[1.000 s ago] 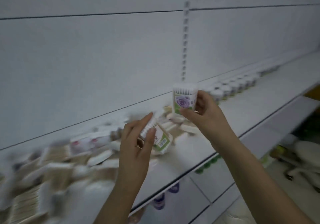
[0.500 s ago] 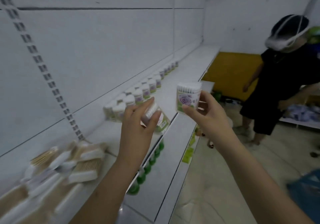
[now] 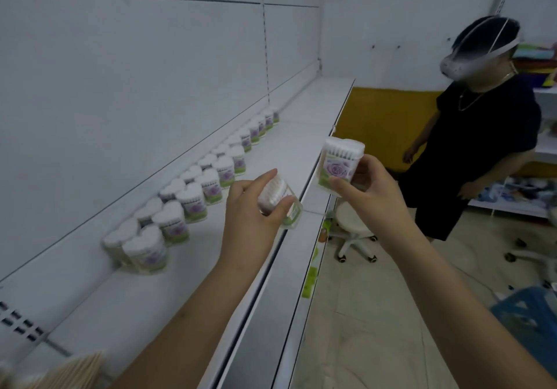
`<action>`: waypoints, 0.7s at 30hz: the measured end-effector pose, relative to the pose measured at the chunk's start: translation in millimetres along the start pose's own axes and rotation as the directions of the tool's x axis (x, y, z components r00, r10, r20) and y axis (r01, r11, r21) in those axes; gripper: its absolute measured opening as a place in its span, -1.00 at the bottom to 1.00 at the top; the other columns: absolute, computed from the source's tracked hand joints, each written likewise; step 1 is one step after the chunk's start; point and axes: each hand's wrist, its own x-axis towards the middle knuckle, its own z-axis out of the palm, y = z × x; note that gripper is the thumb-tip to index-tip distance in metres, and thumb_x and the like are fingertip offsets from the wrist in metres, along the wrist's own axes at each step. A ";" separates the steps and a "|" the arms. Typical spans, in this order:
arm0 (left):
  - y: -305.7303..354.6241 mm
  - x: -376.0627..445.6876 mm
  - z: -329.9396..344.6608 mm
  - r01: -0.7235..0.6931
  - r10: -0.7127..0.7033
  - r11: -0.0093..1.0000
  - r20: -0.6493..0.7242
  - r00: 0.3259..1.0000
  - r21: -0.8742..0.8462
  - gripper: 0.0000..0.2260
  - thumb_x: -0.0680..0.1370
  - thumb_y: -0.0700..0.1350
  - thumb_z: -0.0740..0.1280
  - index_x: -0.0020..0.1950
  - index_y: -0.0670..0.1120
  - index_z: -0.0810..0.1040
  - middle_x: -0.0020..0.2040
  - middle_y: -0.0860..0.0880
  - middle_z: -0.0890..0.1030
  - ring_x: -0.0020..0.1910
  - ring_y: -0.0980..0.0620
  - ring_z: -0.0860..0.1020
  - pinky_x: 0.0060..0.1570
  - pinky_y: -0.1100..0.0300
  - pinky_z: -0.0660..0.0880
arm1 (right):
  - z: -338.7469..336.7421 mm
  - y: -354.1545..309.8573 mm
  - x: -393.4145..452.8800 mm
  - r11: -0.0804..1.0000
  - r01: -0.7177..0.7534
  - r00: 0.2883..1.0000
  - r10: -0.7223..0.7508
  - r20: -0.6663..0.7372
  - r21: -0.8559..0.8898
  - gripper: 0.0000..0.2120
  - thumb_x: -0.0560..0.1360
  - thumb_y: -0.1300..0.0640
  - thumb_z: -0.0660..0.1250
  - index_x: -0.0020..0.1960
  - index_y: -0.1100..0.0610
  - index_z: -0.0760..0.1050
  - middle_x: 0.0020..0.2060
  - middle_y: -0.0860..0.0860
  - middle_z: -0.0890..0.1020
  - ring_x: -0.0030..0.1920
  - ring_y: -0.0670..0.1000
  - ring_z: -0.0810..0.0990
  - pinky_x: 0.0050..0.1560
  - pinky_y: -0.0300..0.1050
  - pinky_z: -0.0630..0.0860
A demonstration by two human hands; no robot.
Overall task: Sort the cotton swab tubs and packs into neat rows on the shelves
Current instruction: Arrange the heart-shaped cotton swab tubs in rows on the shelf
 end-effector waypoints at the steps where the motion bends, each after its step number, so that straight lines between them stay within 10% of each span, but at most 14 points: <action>1: -3.0 10.5 8.4 0.011 -0.011 1.000 0.002 1.000 0.013 -0.55 0.53 0.02 0.46 0.41 0.13 0.50 0.19 0.08 0.40 0.12 0.14 0.53 0.00 0.66 0.27 | -1.4 5.3 12.9 1.000 -0.003 1.000 0.003 0.000 0.000 -0.61 0.48 0.05 0.47 0.26 -0.02 0.46 0.09 -0.16 0.63 0.07 -0.23 0.59 0.00 -0.33 0.51; 21: -77.4 187.6 136.0 0.280 -0.175 0.903 -0.314 0.933 0.326 -0.49 0.50 -0.11 0.48 0.44 0.02 0.47 0.15 0.03 0.37 0.15 0.15 0.39 0.04 0.66 0.22 | 65.6 143.3 312.6 0.996 0.053 0.867 -0.082 0.491 0.074 -0.54 0.42 0.06 0.52 0.24 -0.02 0.42 0.09 -0.16 0.61 0.10 -0.14 0.61 0.16 -0.14 0.57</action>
